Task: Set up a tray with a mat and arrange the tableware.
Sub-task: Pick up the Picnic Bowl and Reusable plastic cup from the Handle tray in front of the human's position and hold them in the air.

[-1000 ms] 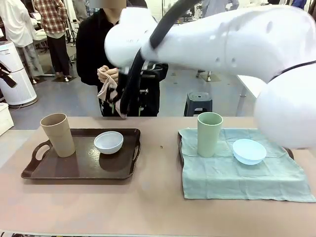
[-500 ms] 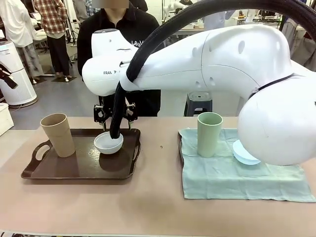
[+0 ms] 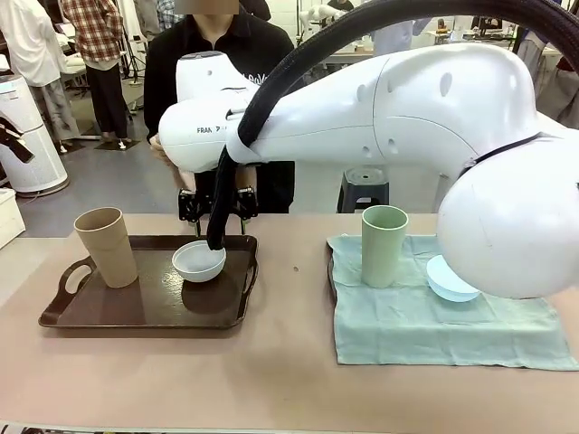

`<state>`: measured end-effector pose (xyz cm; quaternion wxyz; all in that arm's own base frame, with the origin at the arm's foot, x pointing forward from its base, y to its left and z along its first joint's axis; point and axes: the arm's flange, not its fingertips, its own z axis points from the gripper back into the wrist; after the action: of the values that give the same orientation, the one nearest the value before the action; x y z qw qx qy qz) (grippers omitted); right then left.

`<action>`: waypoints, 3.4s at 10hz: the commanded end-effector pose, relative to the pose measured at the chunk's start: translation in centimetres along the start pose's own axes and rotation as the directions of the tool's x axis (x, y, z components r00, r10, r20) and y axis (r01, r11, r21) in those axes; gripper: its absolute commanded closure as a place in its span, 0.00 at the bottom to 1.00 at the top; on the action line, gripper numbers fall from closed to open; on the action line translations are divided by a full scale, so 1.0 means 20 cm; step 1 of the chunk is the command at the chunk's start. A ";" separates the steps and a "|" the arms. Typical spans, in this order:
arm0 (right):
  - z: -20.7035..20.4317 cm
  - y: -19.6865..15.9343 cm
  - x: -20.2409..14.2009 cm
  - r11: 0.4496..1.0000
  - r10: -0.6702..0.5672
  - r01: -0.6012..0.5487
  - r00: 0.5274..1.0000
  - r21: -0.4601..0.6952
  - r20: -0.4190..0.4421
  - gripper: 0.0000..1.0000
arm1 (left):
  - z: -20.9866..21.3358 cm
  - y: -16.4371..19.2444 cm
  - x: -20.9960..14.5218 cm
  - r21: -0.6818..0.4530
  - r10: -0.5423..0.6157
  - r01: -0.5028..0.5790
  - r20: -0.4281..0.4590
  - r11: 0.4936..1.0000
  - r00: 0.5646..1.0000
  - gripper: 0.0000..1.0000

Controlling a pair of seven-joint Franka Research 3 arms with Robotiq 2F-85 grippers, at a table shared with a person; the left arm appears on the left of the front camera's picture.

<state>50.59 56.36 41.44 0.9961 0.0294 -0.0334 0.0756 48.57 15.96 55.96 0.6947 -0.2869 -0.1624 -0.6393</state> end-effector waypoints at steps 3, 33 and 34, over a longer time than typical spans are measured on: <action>0.00 0.00 -0.01 1.000 0.003 -0.003 1.000 0.000 -0.010 0.00 | -0.35 0.11 -0.02 0.084 0.032 -0.035 0.027 0.996 0.999 0.00; -0.22 0.10 0.07 0.993 0.108 -0.110 0.994 0.050 0.035 0.00 | -1.01 0.37 -0.68 0.068 -0.217 0.212 0.493 0.975 0.843 0.00; -0.25 0.10 0.07 0.991 0.123 -0.124 0.992 0.058 0.027 0.00 | -1.03 0.39 -0.68 0.090 -0.229 0.212 0.489 0.973 0.842 0.00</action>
<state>51.31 58.21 36.97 0.9904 0.0507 -0.0409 0.1222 51.20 14.78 30.71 0.5652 -0.4259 -0.3607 -0.6075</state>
